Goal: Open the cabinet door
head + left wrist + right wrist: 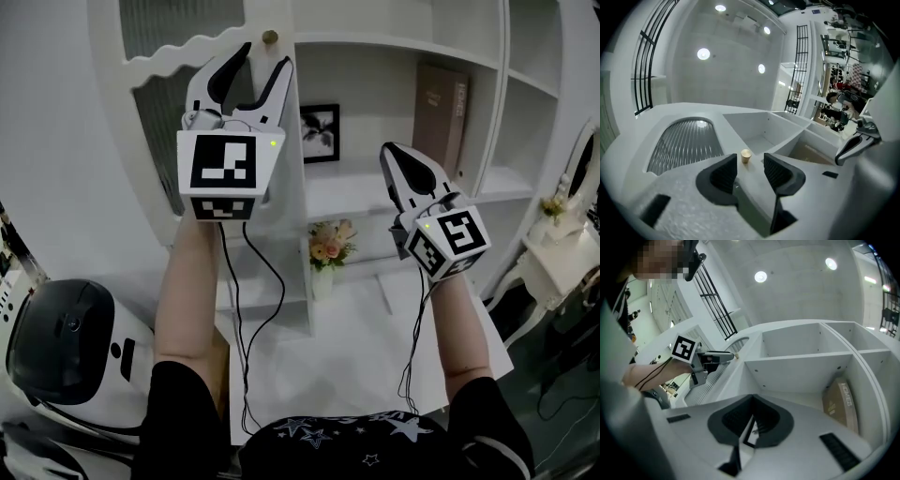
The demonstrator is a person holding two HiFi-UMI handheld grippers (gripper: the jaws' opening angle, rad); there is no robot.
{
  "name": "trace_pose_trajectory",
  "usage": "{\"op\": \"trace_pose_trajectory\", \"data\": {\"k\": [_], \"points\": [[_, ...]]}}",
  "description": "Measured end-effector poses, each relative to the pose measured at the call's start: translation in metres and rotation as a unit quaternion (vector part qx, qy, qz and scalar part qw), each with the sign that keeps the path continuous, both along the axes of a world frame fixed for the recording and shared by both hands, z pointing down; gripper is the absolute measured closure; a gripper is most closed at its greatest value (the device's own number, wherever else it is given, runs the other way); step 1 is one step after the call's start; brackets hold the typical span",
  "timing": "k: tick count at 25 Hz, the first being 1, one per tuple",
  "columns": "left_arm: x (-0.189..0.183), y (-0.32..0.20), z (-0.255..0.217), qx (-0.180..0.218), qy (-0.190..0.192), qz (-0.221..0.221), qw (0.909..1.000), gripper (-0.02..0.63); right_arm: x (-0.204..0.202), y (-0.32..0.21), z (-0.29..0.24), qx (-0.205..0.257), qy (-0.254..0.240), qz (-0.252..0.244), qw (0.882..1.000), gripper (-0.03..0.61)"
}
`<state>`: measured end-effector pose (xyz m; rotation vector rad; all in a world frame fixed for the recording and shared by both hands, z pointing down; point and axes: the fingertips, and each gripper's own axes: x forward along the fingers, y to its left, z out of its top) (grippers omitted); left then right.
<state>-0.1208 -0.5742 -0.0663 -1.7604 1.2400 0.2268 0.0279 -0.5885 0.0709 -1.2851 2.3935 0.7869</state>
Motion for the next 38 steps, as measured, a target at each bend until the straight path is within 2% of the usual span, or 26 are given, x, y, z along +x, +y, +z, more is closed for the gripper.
{"op": "trace_pose_trajectory", "data": {"k": [1, 6, 14, 18, 23, 25, 33, 38], "points": [[0.001, -0.003, -0.005, 0.003, 0.0, -0.005, 1.0, 0.434, 0.0, 0.0, -0.001, 0.002, 0.0, 0.0, 1.0, 0.572], [0.004, -0.016, -0.017, 0.008, -0.004, -0.023, 0.9997, 0.443, -0.002, -0.001, -0.003, 0.006, 0.001, -0.004, 1.0, 0.572], [0.001, -0.022, -0.025, 0.009, 0.024, -0.044, 0.9987, 0.474, 0.009, -0.004, 0.001, 0.002, -0.008, 0.003, 1.0, 0.572], [0.01, -0.022, -0.027, 0.014, 0.024, -0.039, 0.9988, 0.474, 0.01, -0.002, 0.005, -0.002, -0.007, 0.006, 1.0, 0.572], [0.008, -0.024, -0.032, 0.007, 0.052, -0.044, 0.9976, 0.486, 0.015, -0.002, 0.008, -0.007, -0.008, 0.011, 1.0, 0.572], [0.008, -0.023, -0.032, 0.008, 0.051, -0.043, 0.9977, 0.515, 0.018, -0.001, 0.009, -0.007, -0.01, 0.013, 1.0, 0.572], [0.009, -0.02, -0.031, -0.005, 0.042, -0.026, 0.9988, 0.52, 0.019, 0.004, 0.016, -0.012, -0.015, 0.017, 1.0, 0.572], [0.009, -0.007, -0.03, -0.019, 0.049, -0.004, 0.9986, 0.52, 0.017, 0.015, 0.02, -0.013, -0.013, 0.008, 1.0, 0.572]]}}
